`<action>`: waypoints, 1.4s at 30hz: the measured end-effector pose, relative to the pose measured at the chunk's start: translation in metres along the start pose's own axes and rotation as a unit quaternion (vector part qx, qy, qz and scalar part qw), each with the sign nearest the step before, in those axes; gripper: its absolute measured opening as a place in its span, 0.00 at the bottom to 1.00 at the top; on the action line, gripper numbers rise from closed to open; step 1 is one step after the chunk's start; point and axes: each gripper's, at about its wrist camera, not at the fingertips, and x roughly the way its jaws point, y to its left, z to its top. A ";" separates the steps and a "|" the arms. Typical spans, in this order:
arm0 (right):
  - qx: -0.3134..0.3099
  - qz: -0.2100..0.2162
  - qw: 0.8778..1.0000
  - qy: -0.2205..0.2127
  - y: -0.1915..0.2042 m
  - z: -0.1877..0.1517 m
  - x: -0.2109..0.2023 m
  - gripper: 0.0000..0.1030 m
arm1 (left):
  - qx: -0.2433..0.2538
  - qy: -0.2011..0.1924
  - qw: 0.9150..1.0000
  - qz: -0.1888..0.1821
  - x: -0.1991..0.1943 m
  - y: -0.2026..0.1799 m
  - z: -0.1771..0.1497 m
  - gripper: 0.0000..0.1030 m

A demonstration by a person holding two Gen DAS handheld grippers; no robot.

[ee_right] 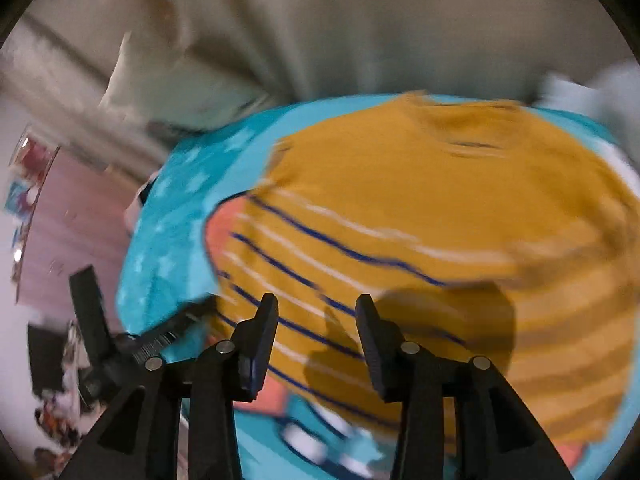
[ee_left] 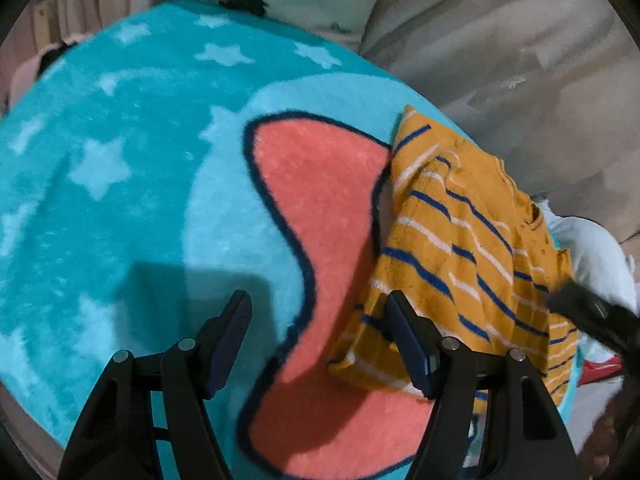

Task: Fold small clothes
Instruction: 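Grasp the sweater's long edge with the right gripper and lift it, then fold the lifted edge over the sweater body with the right gripper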

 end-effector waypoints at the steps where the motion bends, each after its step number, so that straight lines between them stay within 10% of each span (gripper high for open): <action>1: -0.011 0.004 1.000 0.017 0.015 0.012 0.021 0.42 | 0.000 0.005 1.000 -0.009 0.003 0.000 0.000 0.67; 4: -0.028 -0.011 0.998 0.062 0.046 0.038 0.076 0.42 | 0.014 0.012 0.999 -0.034 0.005 -0.005 0.001 0.62; 6: -0.044 -0.063 0.994 0.080 0.061 0.051 0.108 0.45 | 0.026 0.033 0.997 -0.058 0.009 -0.009 0.000 0.33; 15: -0.134 -0.212 0.963 0.099 0.110 0.056 0.162 0.61 | 0.011 0.052 0.994 -0.095 0.015 -0.010 -0.001 0.28; 20: -0.176 -0.271 0.943 0.080 0.117 0.042 0.166 0.35 | 0.033 0.048 0.994 -0.088 0.012 -0.019 -0.005 0.25; 23: -0.155 -0.244 0.955 0.065 0.103 0.043 0.152 0.14 | 0.031 0.037 0.995 -0.092 -0.005 -0.017 -0.006 0.25; 27: -0.096 -0.152 0.983 0.040 0.074 0.052 0.117 0.11 | 0.019 0.005 0.995 -0.099 -0.034 -0.014 -0.003 0.26; 30: -0.075 -0.106 0.991 0.019 0.060 0.052 0.092 0.11 | 0.032 -0.015 0.994 -0.105 -0.044 -0.022 -0.004 0.57; 34: -0.056 -0.060 0.996 0.015 0.048 0.063 0.079 0.11 | 0.106 -0.027 0.991 -0.083 -0.023 -0.063 -0.007 0.68; 38: -0.055 -0.038 0.998 0.013 0.046 0.061 0.071 0.11 | 0.116 0.018 0.991 -0.068 0.006 -0.086 -0.014 0.08; 42: -0.035 -0.014 0.999 -0.010 0.030 0.058 0.042 0.11 | 0.115 -0.006 0.988 -0.099 -0.016 -0.117 -0.027 0.07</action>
